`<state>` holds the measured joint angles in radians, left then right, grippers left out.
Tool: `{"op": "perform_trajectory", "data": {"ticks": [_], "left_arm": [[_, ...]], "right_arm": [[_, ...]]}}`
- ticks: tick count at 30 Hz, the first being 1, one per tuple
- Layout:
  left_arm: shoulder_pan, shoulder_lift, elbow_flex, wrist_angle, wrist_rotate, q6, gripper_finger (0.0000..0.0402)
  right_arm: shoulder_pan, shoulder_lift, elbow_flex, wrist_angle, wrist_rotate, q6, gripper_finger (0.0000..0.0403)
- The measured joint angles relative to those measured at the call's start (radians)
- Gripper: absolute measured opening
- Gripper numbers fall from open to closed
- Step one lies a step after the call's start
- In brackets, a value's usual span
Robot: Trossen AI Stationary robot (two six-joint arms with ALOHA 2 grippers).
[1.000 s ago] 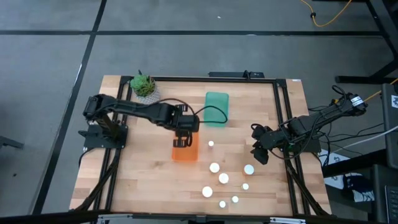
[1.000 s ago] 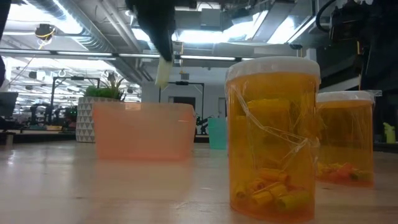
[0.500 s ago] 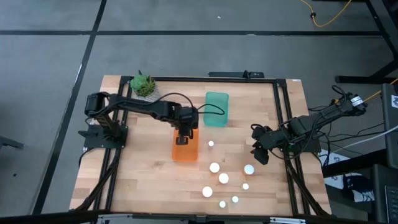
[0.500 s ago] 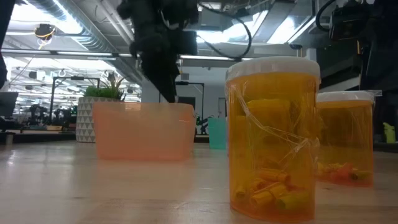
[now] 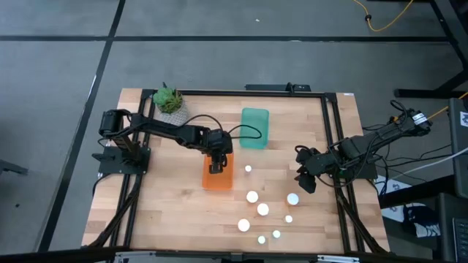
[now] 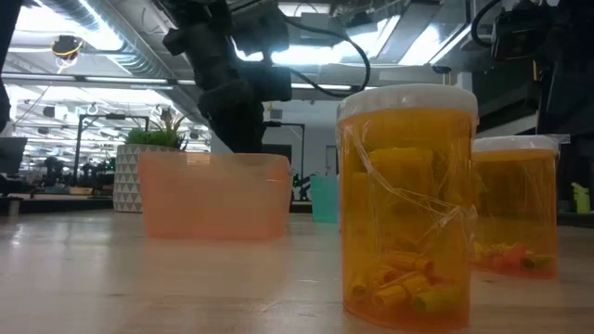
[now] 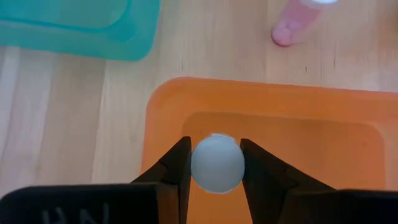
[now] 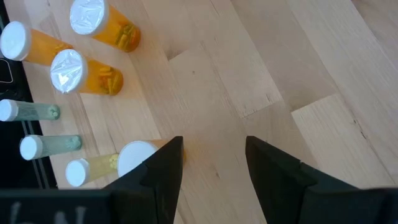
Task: Pick and place medicine bottles into bin by pill shape (circle, oval)
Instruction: Put the small yellow pill bottle into the orange bin
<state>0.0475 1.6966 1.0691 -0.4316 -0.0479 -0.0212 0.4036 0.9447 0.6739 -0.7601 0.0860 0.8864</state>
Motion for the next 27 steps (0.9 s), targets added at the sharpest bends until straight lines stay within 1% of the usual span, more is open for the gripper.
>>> {"op": "perform_trajectory", "data": {"ticks": [8,14,19,22,27], "left_arm": [[-0.037,0.0,0.0,0.0,-0.002,0.011,0.01],[-0.042,0.0,0.0,0.0,-0.014,0.031,0.0104],[-0.042,0.0,0.0,0.0,-0.014,-0.006,0.0108],[-0.042,0.0,0.0,0.0,-0.014,-0.028,0.012],[-0.042,0.0,0.0,0.0,-0.022,-0.029,0.0154]], "right_arm": [[0.0,0.0,0.0,0.0,0.0,0.0,0.0177],[0.0,0.0,0.0,0.0,0.0,0.0,0.0177],[0.0,0.0,0.0,0.0,0.0,0.0,0.0177],[0.0,0.0,0.0,0.0,0.0,0.0,0.0177],[0.0,0.0,0.0,0.0,0.0,0.0,0.0177]]}}
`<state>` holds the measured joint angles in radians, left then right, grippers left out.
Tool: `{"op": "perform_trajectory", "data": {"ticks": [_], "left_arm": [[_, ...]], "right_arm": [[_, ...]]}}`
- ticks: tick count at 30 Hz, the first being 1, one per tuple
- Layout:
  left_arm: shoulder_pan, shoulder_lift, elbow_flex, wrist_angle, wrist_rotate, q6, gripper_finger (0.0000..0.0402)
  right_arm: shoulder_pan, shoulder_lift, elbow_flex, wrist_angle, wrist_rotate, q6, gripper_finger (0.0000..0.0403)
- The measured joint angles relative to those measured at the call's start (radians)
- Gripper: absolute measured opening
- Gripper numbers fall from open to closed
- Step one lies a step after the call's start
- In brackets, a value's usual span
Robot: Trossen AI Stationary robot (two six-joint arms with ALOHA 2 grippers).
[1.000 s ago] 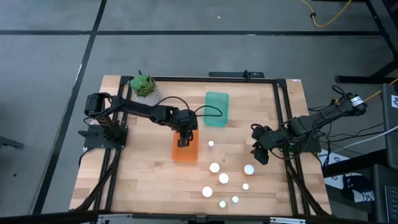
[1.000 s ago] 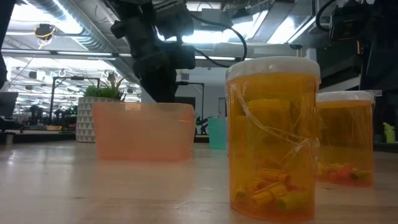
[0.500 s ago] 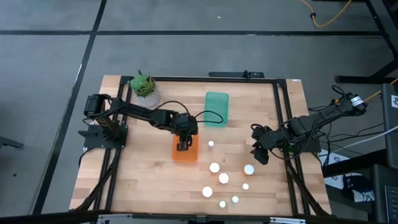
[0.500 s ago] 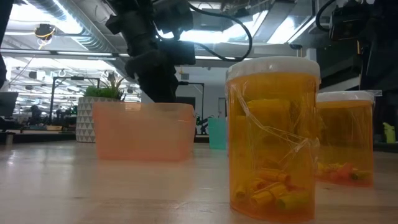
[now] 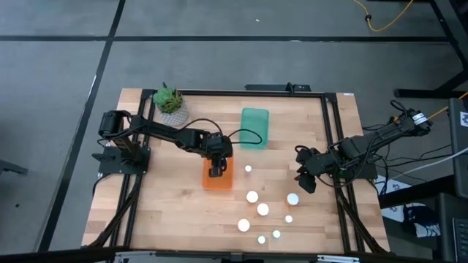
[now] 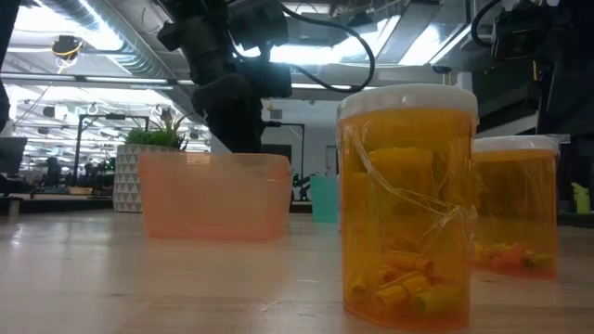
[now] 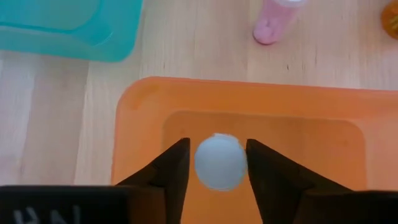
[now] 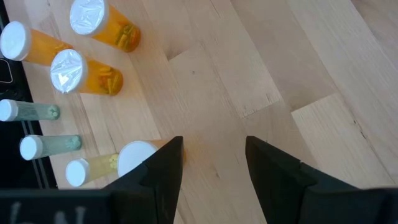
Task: Pick and place medicine bottles into bin by pill shape (circle, oval)
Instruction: Put the small yellow pill bottle into the orange bin, then put the small pink pill bottle into the orange bin
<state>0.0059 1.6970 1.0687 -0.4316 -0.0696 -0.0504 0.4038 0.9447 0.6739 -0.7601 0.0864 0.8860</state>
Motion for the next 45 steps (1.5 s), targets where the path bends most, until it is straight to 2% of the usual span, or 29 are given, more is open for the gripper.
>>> {"op": "perform_trajectory", "data": {"ticks": [4,13,27,37,45], "left_arm": [[0.0,0.0,0.0,0.0,-0.002,0.0,0.017],[0.0,0.002,0.052,0.002,-0.001,0.001,0.0169],[-0.022,0.002,0.177,-0.196,0.003,-0.03,0.0168],[-0.095,0.001,0.342,-0.399,-0.022,-0.079,0.0168],[-0.153,0.0,0.353,-0.373,-0.025,-0.079,0.0168]], "right_arm": [[0.0,0.0,0.0,0.0,0.0,0.0,0.0177],[0.0,0.0,0.0,0.0,0.0,0.0,0.0177],[0.0,0.0,0.0,-0.001,0.0,0.0,0.0177],[0.0,0.0,0.0,-0.001,0.0,0.0,0.0177],[0.0,0.0,0.0,-0.001,0.0,0.0,0.0177]]}}
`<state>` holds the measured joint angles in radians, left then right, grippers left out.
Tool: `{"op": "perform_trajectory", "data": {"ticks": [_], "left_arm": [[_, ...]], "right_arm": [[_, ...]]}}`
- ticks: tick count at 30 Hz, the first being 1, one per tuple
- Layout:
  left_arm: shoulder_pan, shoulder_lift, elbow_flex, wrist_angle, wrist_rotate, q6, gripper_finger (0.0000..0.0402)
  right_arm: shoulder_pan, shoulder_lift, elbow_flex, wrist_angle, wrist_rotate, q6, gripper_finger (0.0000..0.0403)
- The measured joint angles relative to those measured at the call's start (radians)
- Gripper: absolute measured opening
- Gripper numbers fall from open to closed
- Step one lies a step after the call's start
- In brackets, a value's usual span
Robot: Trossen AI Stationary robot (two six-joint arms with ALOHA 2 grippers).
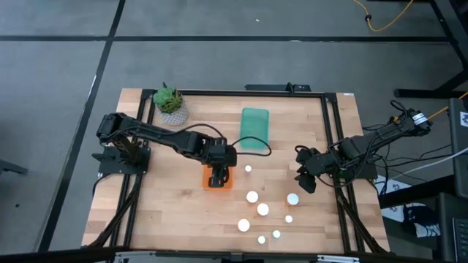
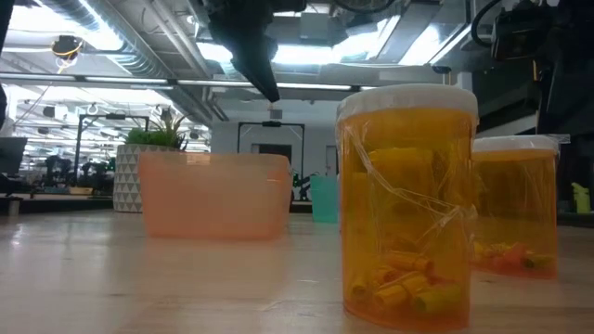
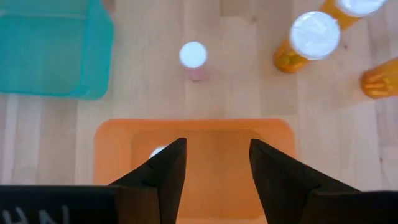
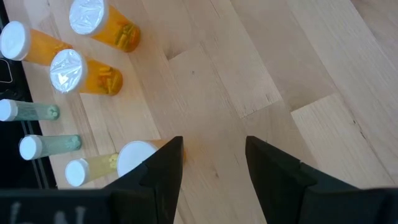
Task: Pick and place medicine bottles into bin by pill shape (circle, oval)
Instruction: Put the small pink pill bottle into the orange bin
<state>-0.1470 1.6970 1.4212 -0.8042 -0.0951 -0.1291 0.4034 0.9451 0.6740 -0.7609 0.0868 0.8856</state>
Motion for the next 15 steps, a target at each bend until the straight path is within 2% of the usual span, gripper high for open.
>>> {"op": "perform_trajectory", "data": {"ticks": [7,15], "left_arm": [[-0.018,0.0,-0.013,0.101,0.0,0.0,0.0168],[-0.017,0.037,-0.013,0.293,0.01,0.0,0.0168]], "right_arm": [[0.0,0.0,0.0,0.0,0.0,0.0,0.0177],[0.0,0.0,0.0,0.0,0.0,0.0,0.0177]]}}
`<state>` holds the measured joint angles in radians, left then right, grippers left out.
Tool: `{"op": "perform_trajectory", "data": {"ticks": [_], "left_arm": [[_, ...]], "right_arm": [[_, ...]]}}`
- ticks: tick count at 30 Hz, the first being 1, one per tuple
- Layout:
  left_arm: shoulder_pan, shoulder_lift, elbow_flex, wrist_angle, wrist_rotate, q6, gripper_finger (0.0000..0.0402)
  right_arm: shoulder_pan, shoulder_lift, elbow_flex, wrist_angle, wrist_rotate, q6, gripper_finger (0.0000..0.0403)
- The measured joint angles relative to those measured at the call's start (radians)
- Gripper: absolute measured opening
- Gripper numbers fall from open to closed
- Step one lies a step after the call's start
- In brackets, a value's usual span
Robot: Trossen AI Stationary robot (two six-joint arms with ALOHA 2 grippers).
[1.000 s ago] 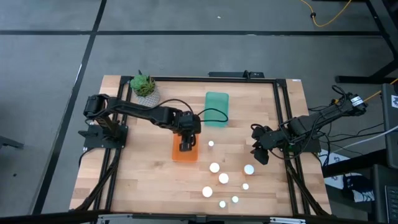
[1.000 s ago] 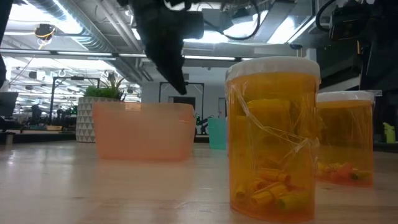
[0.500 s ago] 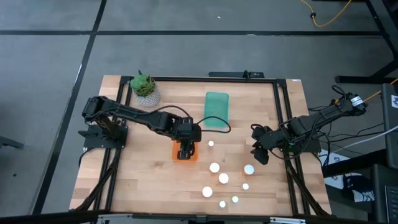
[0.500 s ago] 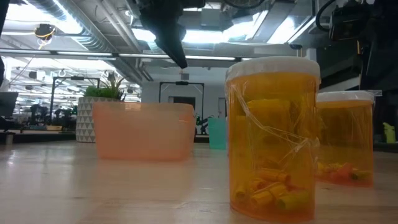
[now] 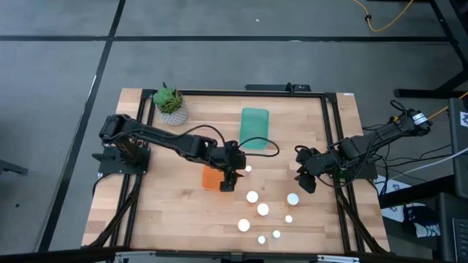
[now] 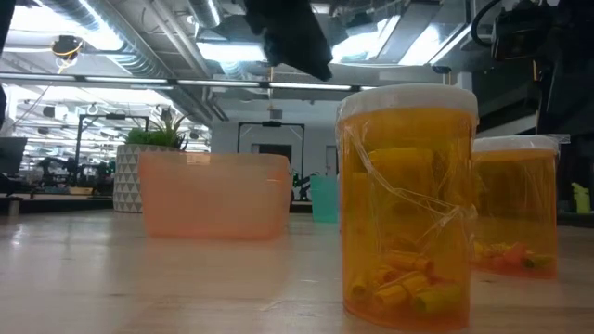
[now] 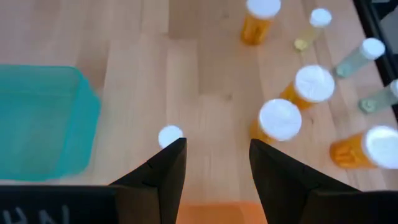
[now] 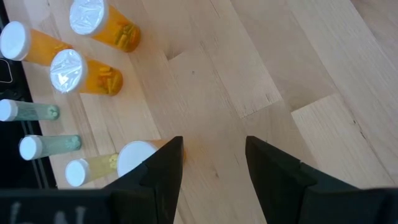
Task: Pick and place medicine bottles into bin by pill shape (circle, oval)
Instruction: Put the small pink pill bottle into the orange bin
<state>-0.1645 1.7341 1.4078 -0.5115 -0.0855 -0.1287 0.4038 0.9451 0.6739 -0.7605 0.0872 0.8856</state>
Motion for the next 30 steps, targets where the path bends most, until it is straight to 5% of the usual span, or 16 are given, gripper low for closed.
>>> {"op": "perform_trajectory", "data": {"ticks": [16,25,30], "left_arm": [[0.007,0.131,0.0,0.226,0.068,0.008,0.0168],[0.028,0.234,0.0,0.211,0.034,0.039,0.0168],[0.024,0.259,0.0,0.212,-0.079,0.1,0.0168]], "right_arm": [[0.0,0.0,0.0,0.001,0.01,-0.002,0.0177],[0.0,0.0,0.0,0.0,0.01,-0.009,0.0177],[0.0,0.0,0.0,-0.001,0.01,-0.018,0.0177]]}}
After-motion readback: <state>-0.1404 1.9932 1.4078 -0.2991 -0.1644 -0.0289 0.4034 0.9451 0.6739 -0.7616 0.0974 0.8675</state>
